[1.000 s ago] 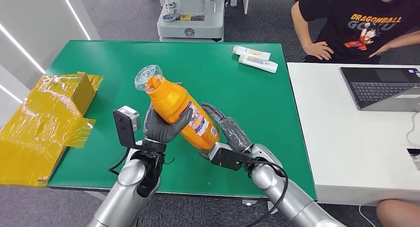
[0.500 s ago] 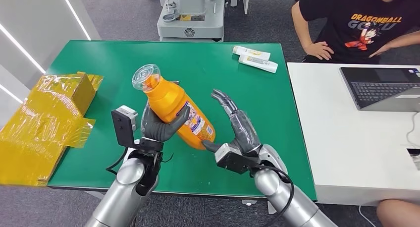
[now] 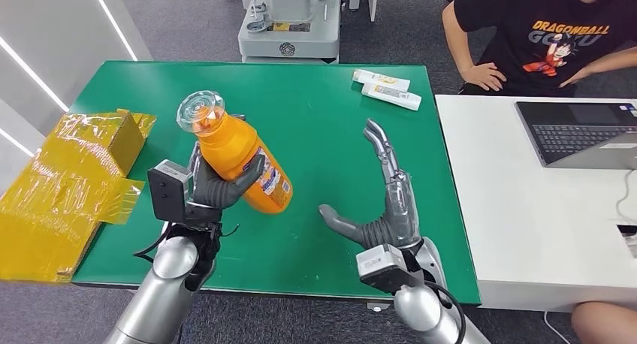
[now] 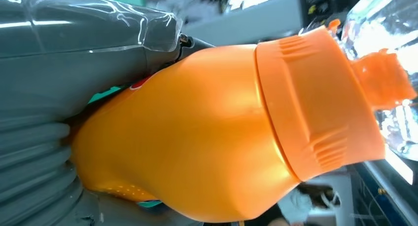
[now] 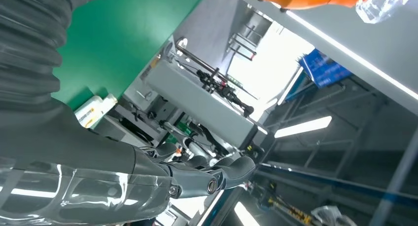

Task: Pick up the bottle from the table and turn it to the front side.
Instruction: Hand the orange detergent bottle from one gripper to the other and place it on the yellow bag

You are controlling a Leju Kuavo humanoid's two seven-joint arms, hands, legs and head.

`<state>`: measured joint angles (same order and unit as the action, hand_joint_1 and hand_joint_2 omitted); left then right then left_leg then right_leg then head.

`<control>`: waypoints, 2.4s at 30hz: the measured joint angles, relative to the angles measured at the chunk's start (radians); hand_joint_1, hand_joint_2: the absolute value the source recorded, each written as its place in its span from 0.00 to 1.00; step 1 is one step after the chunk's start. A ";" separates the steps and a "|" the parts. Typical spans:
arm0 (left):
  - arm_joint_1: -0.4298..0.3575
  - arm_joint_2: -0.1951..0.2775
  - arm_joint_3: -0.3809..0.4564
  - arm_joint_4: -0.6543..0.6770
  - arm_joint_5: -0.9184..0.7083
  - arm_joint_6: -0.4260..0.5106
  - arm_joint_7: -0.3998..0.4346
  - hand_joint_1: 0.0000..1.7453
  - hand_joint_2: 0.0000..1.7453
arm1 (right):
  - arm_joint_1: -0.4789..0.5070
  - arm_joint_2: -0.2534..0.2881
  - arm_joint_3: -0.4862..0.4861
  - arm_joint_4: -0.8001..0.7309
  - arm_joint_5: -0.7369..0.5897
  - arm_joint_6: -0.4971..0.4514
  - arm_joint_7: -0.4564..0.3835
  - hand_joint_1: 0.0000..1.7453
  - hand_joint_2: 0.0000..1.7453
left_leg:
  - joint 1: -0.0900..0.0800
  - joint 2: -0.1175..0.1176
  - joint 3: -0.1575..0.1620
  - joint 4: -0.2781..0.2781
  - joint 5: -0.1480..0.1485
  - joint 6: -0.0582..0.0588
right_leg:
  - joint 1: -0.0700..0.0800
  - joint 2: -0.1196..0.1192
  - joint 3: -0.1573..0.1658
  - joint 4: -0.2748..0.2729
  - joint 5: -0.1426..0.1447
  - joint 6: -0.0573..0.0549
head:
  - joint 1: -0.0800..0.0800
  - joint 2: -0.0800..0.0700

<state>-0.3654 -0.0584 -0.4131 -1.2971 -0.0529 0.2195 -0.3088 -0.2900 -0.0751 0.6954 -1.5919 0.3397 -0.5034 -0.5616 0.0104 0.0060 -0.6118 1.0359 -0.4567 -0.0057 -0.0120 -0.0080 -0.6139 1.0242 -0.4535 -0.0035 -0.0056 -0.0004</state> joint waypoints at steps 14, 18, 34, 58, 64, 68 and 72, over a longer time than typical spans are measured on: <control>-0.166 0.178 0.024 -0.115 -0.807 -0.078 0.159 1.00 1.00 | 0.156 -0.026 -0.004 -0.111 -0.003 0.000 -0.018 0.00 1.00 | 0.000 0.001 0.001 0.000 0.001 -0.001 | 0.000 0.001 0.000 0.000 0.001 -0.001 | 0.000 0.000; -0.221 0.212 -0.006 -0.069 -0.878 -0.134 0.166 1.00 1.00 | 0.184 -0.029 -0.015 -0.133 0.006 0.012 -0.020 0.00 1.00 | 0.000 0.001 0.001 0.000 0.001 -0.001 | 0.000 0.001 0.000 0.000 0.001 -0.001 | 0.000 0.000; -0.300 0.297 -0.063 0.233 -1.221 0.051 0.219 1.00 1.00 | 0.305 -0.029 -0.061 -0.241 0.079 0.068 0.008 0.00 1.00 | 0.000 0.003 0.001 -0.001 0.000 -0.002 | 0.000 0.003 -0.001 0.000 0.001 -0.002 | 0.000 0.000; -0.296 0.408 -0.028 0.678 -1.249 0.159 0.126 1.00 1.00 | 0.321 -0.026 -0.069 -0.252 0.078 0.120 0.021 0.00 1.00 | 0.001 0.002 0.000 -0.002 0.000 -0.002 | 0.001 0.002 -0.001 0.001 0.000 -0.003 | 0.000 0.000; -0.263 0.430 -0.010 0.737 -1.248 0.168 0.143 1.00 1.00 | 0.306 -0.026 -0.068 -0.237 0.068 0.127 0.027 0.00 1.00 | 0.001 0.002 0.000 -0.002 0.000 -0.002 | 0.001 0.002 -0.001 0.001 0.000 -0.003 | 0.000 0.000; -0.228 0.444 0.017 0.760 -1.244 0.190 0.145 1.00 1.00 | 0.292 -0.026 -0.065 -0.224 0.065 0.130 0.041 0.00 1.00 | 0.001 0.003 0.000 -0.002 0.000 -0.003 | 0.000 0.003 -0.002 0.001 0.000 -0.003 | 0.000 0.000; -0.197 0.459 0.041 0.776 -1.247 0.210 0.136 1.00 1.00 | 0.280 -0.027 -0.063 -0.210 0.059 0.132 0.045 0.00 1.00 | 0.001 0.002 0.000 -0.002 0.000 -0.003 | 0.001 0.002 -0.002 0.001 0.000 -0.003 | 0.000 0.000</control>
<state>-0.5628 0.4003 -0.3723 -0.5214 -1.2998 0.4292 -0.1727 -0.0103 -0.1018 0.6321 -1.8024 0.3984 -0.3709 -0.5162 0.0111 0.0082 -0.6119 1.0340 -0.4566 -0.0083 -0.0115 -0.0061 -0.6156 1.0249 -0.4539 -0.0065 -0.0054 -0.0004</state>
